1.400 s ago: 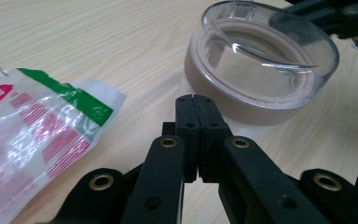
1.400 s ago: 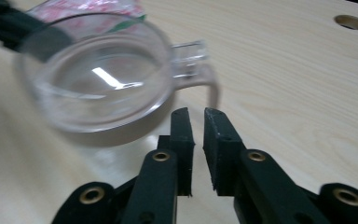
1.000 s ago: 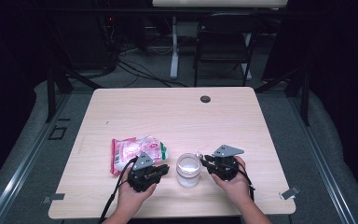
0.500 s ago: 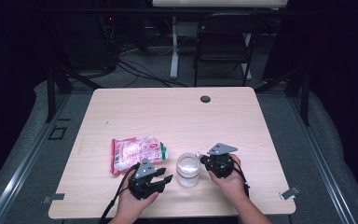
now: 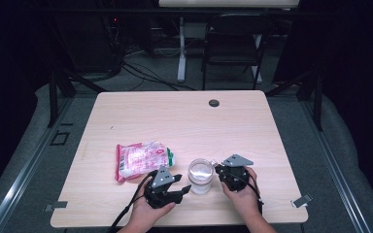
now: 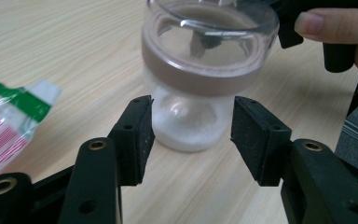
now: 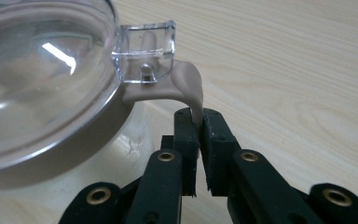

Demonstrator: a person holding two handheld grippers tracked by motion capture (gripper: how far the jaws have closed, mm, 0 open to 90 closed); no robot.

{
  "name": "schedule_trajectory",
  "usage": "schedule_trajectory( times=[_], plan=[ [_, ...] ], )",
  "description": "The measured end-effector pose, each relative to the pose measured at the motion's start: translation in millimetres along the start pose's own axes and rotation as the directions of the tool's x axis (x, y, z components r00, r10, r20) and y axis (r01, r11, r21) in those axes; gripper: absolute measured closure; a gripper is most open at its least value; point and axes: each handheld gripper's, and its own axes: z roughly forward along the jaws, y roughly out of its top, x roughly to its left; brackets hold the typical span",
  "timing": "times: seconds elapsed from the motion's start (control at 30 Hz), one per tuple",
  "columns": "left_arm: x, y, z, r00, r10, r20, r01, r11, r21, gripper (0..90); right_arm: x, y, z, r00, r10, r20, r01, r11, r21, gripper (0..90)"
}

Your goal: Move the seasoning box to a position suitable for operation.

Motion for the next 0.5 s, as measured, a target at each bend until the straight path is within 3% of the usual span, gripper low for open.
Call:
schedule_trajectory(
  times=[0.13,0.23,0.5],
  plan=[
    [-2.8,2.5,5.8,0.9998,-0.002,0.019,0.002,1.0000,0.008,43.6,3.6,-5.6,-7.8,0.9997,-0.015,-0.020,0.015,1.000,0.007,83.4],
    [-4.2,4.1,6.8,0.9996,0.027,0.005,-0.027,0.9993,0.025,40.5,5.6,-9.1,-12.8,0.9994,-0.022,-0.026,0.022,1.000,0.001,82.3],
    [3.6,5.6,6.8,0.9997,0.009,0.022,-0.010,0.9990,0.044,40.6,4.5,-14.4,-21.7,0.9973,-0.026,-0.068,0.026,1.000,0.000,81.8]
  ],
)
